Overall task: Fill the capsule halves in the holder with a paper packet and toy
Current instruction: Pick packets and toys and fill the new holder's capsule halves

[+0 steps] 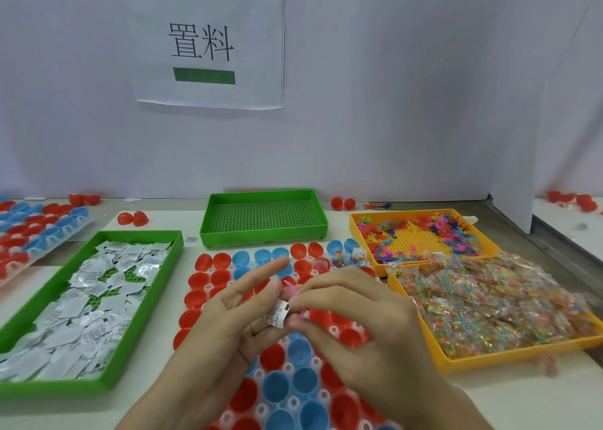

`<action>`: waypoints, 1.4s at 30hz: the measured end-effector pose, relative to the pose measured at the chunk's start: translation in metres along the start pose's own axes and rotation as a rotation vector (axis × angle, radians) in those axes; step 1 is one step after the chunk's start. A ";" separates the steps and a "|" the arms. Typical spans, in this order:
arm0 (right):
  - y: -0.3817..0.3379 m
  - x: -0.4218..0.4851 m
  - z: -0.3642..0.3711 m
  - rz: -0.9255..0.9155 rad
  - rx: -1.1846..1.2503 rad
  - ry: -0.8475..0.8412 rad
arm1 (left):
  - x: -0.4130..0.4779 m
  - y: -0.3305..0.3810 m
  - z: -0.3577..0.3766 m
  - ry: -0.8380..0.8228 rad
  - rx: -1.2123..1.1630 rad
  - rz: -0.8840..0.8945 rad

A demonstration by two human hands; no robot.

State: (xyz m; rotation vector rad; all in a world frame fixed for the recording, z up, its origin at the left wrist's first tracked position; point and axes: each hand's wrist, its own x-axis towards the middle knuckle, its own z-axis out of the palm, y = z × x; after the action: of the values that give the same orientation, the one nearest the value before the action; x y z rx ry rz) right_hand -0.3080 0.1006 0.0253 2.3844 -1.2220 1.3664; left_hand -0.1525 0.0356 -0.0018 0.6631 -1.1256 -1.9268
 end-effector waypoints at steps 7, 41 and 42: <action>0.018 -0.010 -0.004 0.167 0.171 0.200 | -0.001 0.002 0.005 0.001 -0.019 -0.020; 0.012 -0.007 -0.003 0.661 0.522 0.024 | 0.000 -0.003 0.008 -0.103 0.256 0.454; 0.012 -0.007 -0.002 0.680 0.579 0.008 | -0.001 -0.004 0.008 -0.101 0.303 0.490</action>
State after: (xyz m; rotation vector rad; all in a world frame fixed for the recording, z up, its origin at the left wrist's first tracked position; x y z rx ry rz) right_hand -0.3192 0.0979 0.0175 2.3656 -1.9750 2.1691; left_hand -0.1596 0.0416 -0.0011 0.3975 -1.5022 -1.3994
